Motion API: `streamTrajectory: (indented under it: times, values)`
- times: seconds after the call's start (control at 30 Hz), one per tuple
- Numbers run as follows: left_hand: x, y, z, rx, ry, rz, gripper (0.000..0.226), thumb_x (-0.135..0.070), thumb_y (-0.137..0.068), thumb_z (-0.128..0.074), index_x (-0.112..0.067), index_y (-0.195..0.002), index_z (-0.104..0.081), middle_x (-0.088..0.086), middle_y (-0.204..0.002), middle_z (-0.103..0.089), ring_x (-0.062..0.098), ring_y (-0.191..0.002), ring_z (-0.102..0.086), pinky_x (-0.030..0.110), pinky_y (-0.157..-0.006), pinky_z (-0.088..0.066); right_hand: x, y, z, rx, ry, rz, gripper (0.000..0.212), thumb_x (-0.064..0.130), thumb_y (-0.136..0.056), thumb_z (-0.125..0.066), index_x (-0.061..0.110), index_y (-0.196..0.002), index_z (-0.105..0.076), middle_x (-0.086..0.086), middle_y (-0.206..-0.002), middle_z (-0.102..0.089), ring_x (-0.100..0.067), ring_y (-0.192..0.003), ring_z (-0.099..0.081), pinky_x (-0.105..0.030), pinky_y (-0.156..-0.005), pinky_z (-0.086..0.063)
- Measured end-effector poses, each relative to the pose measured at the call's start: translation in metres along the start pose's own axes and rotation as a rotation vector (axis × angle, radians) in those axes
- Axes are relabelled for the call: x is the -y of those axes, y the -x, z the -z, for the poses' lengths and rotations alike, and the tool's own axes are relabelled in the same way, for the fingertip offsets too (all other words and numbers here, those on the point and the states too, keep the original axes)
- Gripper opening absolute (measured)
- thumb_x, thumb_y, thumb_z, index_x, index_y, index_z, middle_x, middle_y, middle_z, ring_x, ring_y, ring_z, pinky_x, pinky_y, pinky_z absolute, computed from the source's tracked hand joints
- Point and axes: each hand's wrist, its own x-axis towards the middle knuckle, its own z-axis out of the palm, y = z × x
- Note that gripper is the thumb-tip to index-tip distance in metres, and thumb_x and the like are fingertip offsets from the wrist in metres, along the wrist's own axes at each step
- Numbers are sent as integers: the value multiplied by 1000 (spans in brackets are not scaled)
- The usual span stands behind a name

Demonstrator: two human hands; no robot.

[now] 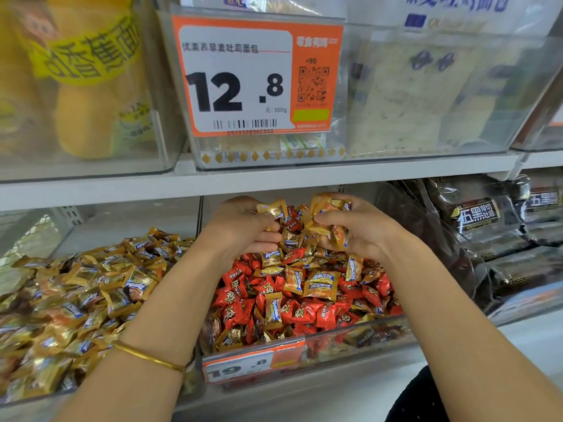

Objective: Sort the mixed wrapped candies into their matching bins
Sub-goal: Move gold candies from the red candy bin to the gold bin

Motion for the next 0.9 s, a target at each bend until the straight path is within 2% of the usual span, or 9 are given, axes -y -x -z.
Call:
streamTrajectory:
  times: [0.17,0.27,0.37,0.47,0.57,0.67,0.73,0.83,0.9]
  values:
    - [-7,17,11,68,-59,-23,38,-9,-93,-56,1,-128,-47,18,-95,-69,22,-78,-71,26,-62,-59,7,15,-1,131,-374,-151,7,-2,-82,-58,3,-86,-60,-21,-81,-66,-25,-66,-67,-25,-51,-53]
    - [-7,34,25,76,-33,-35,36,-9,-94,-54,4,-127,-46,19,-91,-70,22,-74,-72,25,-60,-59,10,24,-10,137,-634,-186,16,-3,-74,-59,3,-88,-57,-24,-86,-63,-28,-70,-65,-25,-51,-54]
    - [-6,49,41,68,22,-45,33,-8,-94,-53,7,-122,-46,21,-90,-69,23,-72,-72,23,-56,-58,11,36,-27,113,-701,-177,20,-4,-72,-59,4,-89,-56,-26,-84,-63,-28,-75,-61,-24,-52,-54]
    - [-2,62,65,34,75,-49,30,-7,-94,-52,8,-119,-45,22,-90,-69,25,-72,-72,23,-55,-57,8,53,-61,206,-562,-224,6,-3,-80,-57,2,-82,-59,-26,-84,-64,-28,-80,-61,-24,-49,-53]
    - [6,75,93,-47,59,-55,13,-5,-95,-50,4,-105,-48,25,-94,-68,23,-70,-72,23,-55,-57,1,64,-103,346,-382,-268,17,-2,-87,-55,-1,-73,-64,-25,-80,-64,-27,-74,-62,-24,-51,-54]
    - [19,83,122,-210,-17,-71,13,-3,-96,-47,7,-102,-52,28,-96,-66,16,-61,-70,26,-57,-59,-4,68,-153,450,-258,-267,8,-5,-87,-55,1,-86,-60,-22,-80,-63,-26,-71,-63,-25,-51,-53]
    - [26,84,139,-338,-79,-87,17,-3,-95,-49,8,-107,-54,28,-102,-65,14,-62,-69,27,-60,-59,-11,62,-186,438,-136,-238,18,-7,-87,-56,5,-101,-55,-18,-85,-61,-25,-74,-60,-32,-58,-55]
    - [30,85,155,-419,-161,-71,51,-3,-94,-49,-10,-142,-34,18,-138,-46,24,-109,-58,31,-83,-47,-19,48,-224,364,136,-145,44,-1,-84,-63,11,-124,-49,-10,-103,-58,-29,-103,-55,-54,-94,-42]
    - [31,85,158,-403,-156,-66,64,4,-93,-42,-17,-148,-20,12,-150,-32,26,-132,-38,31,-94,-36,-17,47,-231,378,269,-159,58,3,-85,-64,9,-138,-40,-10,-129,-50,-30,-120,-45,-57,-101,-37]
